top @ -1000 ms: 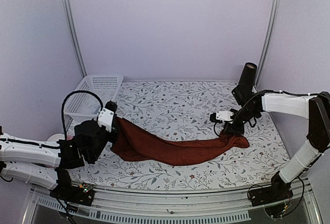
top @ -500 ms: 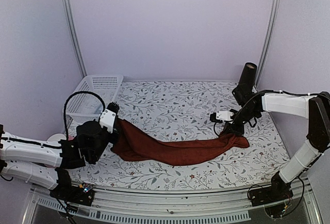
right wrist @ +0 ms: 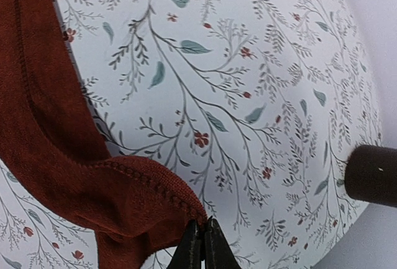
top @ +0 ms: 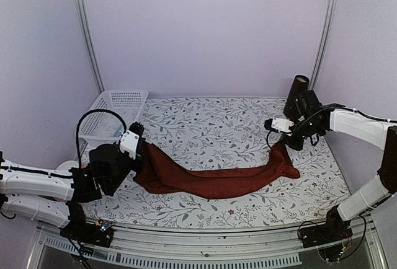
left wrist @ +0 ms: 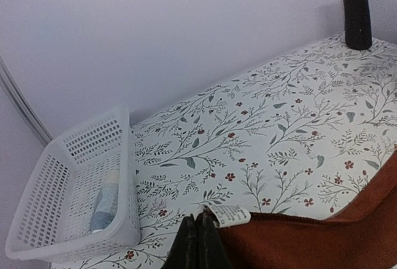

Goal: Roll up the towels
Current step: Flatten out the towel at the center of the board.

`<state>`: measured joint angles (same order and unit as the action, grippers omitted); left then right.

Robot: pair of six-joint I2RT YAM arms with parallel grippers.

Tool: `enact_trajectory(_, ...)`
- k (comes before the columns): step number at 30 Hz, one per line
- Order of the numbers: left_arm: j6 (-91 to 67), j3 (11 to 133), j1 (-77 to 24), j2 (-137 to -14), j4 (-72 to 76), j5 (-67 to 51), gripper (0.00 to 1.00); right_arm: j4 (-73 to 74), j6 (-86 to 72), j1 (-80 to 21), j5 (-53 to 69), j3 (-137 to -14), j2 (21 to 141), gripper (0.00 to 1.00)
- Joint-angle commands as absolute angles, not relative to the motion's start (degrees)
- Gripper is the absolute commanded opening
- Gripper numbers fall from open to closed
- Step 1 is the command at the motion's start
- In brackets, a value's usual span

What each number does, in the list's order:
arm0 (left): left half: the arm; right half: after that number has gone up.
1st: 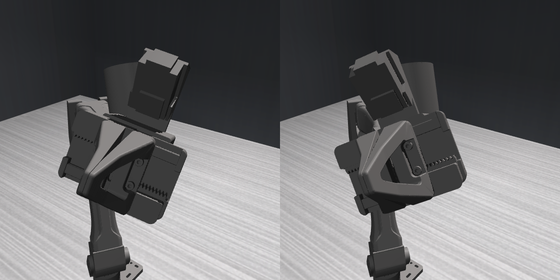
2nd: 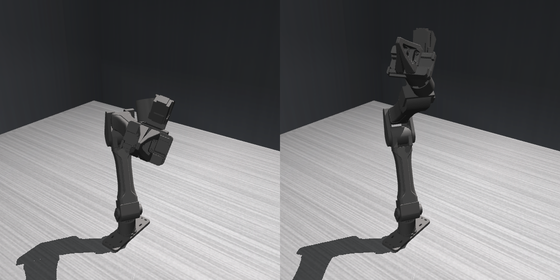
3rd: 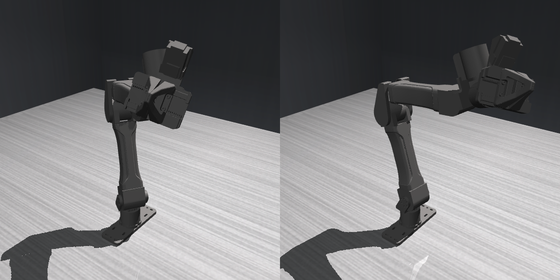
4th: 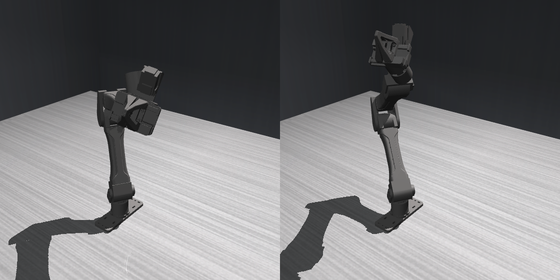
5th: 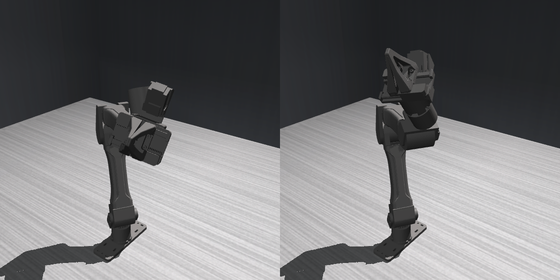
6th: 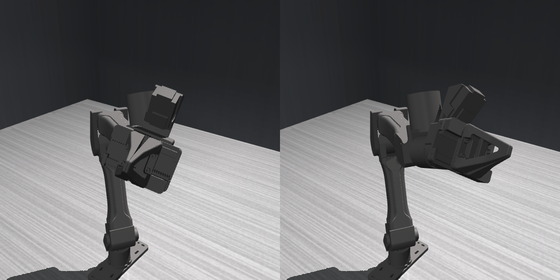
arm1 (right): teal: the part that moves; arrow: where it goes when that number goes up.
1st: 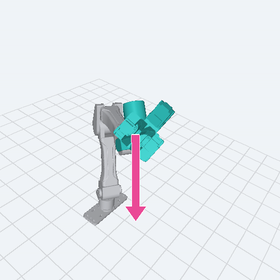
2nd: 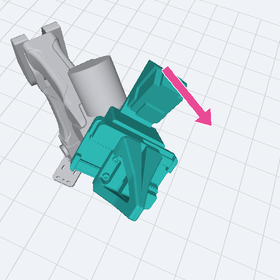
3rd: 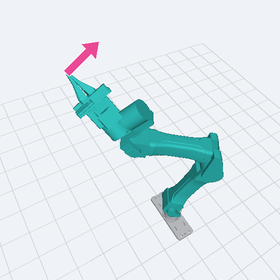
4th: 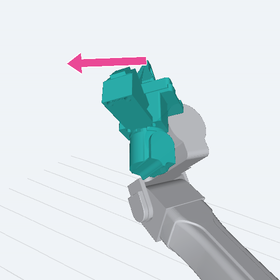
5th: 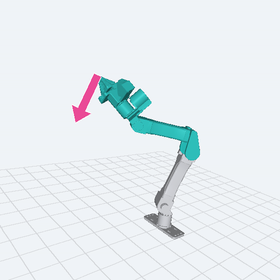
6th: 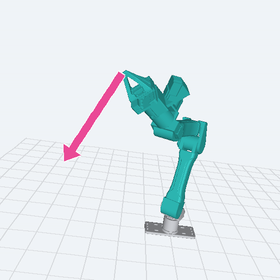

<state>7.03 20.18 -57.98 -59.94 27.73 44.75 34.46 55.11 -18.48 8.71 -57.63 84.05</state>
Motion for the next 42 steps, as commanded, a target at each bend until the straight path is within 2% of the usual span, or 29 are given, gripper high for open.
enact_trajectory(1,6.9,20.2,-56.1,-56.1,27.2,34.9,0.0,32.0,51.7,-13.4,5.0,-59.6,78.9,0.02)
enact_trajectory(10,4.4,25.9,-56.1,-52.8,17.8,31.3,0.0,30.5,47.2,-7.5,-1.1,-56.2,62.0,0.02)
enact_trajectory(18,5.8,32.4,-59.0,-44.9,13.6,38.4,0.0,32.6,46.3,-7.5,-2.0,-58.3,44.6,0.03)
enact_trajectory(26,12.3,34.6,-66.2,-38.3,14.4,47.0,0.0,40.3,42.4,-7.4,2.5,-67.0,38.4,0.02)
enact_trajectory(30,11.5,36.0,-64.8,-43.4,12.4,50.5,0.0,39.6,41.0,-7.5,-1.3,-64.2,43.8,0.03)
enact_trajectory(33,3.4,39.4,-55.2,-51.6,4.0,43.6,0.0,37.9,40.0,-7.5,-2.4,-60.8,50.6,0.02)
enact_trajectory(38,0.8,42.2,-41.7,-71.4,8.6,33.5,0.0,26.9,41.1,-6.9,-7.2,-55.0,67.2,0.02)
enact_trajectory(42,1.5,53.3,-35.5,-90.5,9.8,28.3,0.0,18.8,41.5,-4.8,-10.9,-59.0,83.6,0.02)
